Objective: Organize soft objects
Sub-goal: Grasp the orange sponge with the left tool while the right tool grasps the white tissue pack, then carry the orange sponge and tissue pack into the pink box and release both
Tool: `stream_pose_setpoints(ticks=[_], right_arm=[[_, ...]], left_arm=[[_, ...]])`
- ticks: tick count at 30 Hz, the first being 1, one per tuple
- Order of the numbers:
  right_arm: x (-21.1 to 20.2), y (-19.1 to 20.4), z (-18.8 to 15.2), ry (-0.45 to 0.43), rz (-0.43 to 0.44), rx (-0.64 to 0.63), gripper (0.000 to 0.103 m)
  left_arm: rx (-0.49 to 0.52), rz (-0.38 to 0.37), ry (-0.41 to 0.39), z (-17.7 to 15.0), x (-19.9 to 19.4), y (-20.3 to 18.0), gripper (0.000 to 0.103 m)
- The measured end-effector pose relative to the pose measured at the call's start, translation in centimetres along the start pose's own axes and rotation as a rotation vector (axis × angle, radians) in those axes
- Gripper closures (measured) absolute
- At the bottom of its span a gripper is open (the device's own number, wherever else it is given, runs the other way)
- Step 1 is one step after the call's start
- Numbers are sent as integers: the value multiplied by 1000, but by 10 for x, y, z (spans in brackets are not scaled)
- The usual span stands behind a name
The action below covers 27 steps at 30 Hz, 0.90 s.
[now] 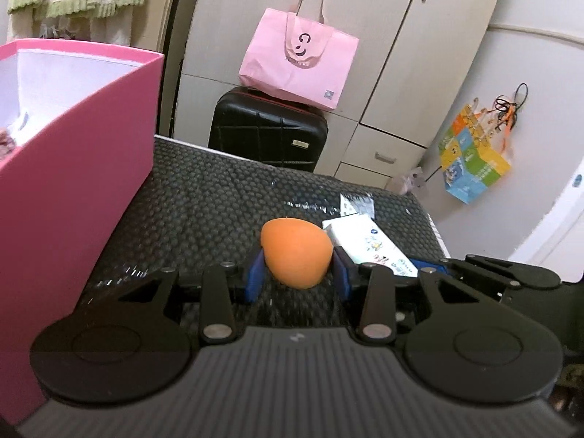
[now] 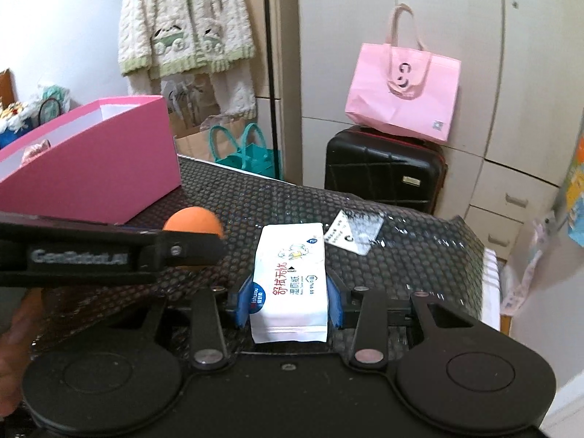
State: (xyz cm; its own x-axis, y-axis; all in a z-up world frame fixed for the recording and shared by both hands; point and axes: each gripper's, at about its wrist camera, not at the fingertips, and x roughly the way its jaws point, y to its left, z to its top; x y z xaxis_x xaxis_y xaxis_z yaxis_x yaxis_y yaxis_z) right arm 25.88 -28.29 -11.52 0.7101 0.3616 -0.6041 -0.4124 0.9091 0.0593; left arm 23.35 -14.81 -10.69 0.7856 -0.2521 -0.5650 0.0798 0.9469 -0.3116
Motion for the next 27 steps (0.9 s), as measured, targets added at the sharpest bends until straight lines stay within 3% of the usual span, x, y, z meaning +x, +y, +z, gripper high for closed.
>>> stream_pose_setpoints(ticks=[6, 11, 18, 27], right_arm=[[-30, 6, -15, -31, -11, 112, 58], [-55, 19, -26, -52, -33, 166, 58], [-92, 47, -40, -39, -29, 183, 58], [-126, 90, -52, 5, 40, 149, 58]], left_arm=[[16, -99, 20, -11, -37, 0, 65], [62, -138, 64, -21, -64, 0, 65], [89, -211, 162, -31, -96, 14, 65], [120, -278, 247, -48, -139, 37, 65]])
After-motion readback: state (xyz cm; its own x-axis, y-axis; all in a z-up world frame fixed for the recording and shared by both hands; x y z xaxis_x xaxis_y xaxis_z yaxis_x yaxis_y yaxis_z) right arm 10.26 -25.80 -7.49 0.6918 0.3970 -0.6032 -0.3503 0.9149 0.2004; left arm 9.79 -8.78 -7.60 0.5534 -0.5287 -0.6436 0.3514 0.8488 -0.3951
